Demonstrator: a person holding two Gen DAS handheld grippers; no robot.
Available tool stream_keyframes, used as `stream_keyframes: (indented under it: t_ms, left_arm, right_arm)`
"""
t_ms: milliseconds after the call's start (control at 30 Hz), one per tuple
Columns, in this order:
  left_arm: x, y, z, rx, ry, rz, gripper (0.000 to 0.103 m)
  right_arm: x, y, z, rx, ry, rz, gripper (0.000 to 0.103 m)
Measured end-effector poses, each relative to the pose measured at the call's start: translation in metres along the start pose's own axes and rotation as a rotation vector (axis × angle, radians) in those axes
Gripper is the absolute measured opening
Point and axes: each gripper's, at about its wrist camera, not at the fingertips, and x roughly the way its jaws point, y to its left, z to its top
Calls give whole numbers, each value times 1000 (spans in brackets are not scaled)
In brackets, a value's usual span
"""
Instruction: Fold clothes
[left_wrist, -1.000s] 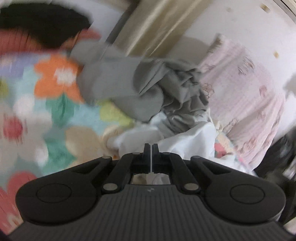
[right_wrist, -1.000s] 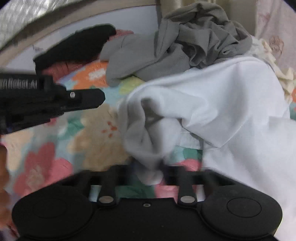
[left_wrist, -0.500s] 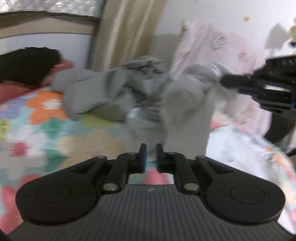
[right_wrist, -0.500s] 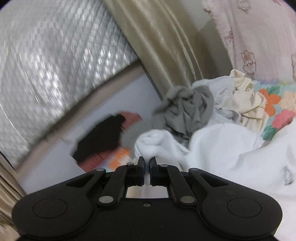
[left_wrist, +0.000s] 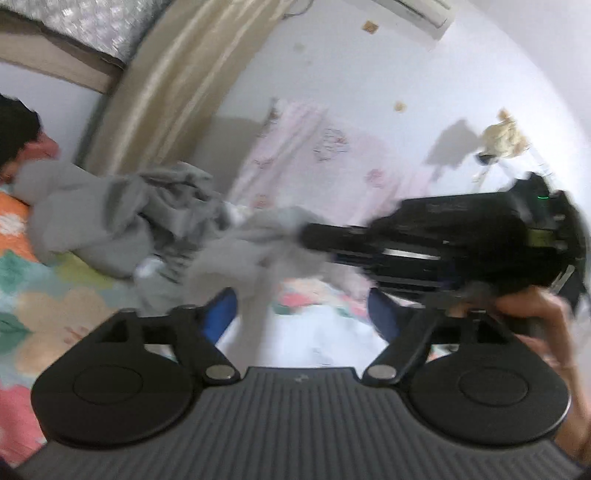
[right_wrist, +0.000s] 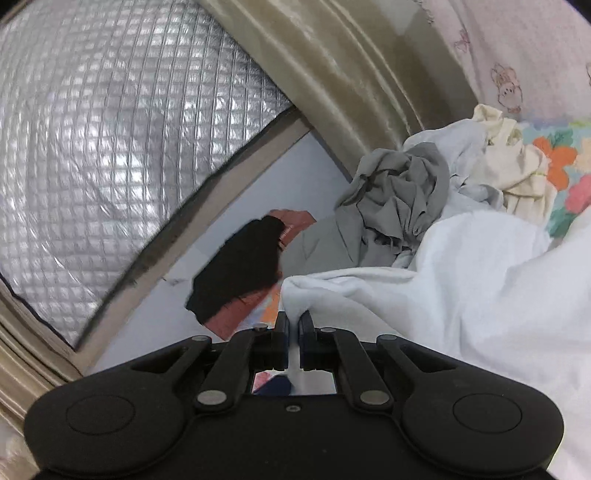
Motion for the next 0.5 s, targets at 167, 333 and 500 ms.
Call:
stream_keyframes:
  t_ms: [167,333,500]
  left_arm:
    - [25,28,-2,-61,33,153,58]
    - [30,90,6,-145,101,488,5]
    - [-2,137,23,-313,-51,551,5]
  right_arm:
    - [16,1,-4,76,67,117,14]
    - [3,-22,-16,136,0,62,29]
    - [-6,-50,-47,84,50,-170,36]
